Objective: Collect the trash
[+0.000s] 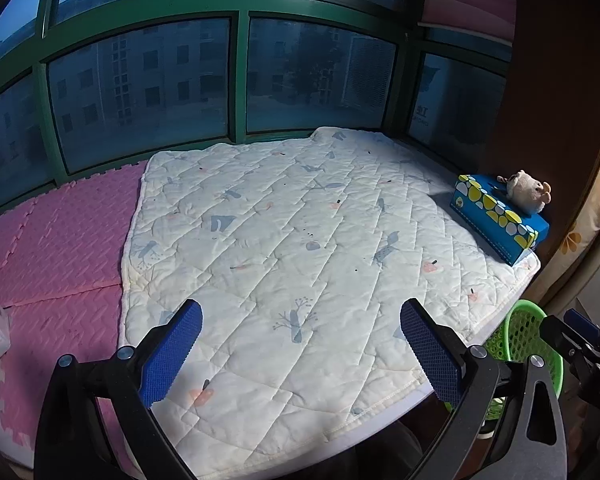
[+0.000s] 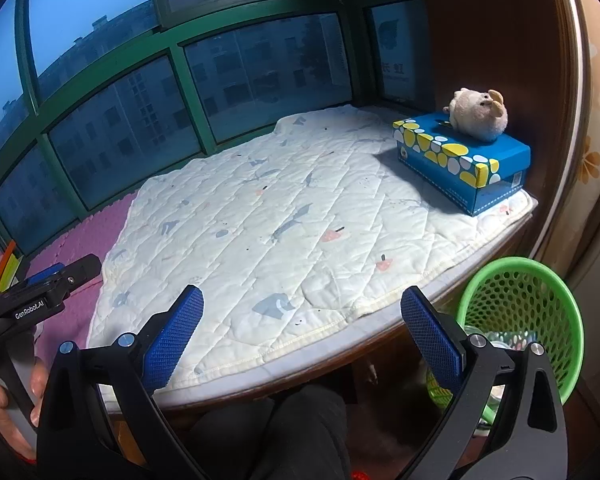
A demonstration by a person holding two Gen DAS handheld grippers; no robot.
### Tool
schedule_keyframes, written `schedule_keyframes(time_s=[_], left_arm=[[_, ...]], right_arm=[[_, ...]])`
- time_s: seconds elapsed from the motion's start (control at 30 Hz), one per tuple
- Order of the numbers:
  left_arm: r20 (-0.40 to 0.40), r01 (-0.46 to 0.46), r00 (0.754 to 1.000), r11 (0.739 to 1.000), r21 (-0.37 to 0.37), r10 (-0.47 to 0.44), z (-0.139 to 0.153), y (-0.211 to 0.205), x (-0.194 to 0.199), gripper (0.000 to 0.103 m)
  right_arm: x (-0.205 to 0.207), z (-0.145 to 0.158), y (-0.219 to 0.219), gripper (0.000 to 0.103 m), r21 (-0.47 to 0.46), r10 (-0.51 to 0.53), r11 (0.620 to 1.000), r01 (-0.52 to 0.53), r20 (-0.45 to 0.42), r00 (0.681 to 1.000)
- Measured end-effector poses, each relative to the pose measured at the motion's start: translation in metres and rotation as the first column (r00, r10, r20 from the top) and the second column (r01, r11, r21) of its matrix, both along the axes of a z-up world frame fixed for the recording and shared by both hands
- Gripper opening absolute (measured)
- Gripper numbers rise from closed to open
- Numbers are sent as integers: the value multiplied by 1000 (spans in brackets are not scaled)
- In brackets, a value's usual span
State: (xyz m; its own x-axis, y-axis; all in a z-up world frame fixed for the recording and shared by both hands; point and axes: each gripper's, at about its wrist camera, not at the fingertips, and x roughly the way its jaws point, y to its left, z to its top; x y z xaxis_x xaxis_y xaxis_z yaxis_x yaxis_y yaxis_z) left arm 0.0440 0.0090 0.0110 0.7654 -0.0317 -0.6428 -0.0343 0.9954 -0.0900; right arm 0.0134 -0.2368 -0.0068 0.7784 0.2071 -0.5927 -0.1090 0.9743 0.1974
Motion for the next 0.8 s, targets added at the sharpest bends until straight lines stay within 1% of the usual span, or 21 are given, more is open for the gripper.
schedule_keyframes(time_s=[0.8], left_arm=[[-1, -25, 1000, 1000, -1, 25, -2, 4, -1, 96]], right_arm=[[3, -3, 3, 98, 7, 11, 1000, -11, -8, 1000]])
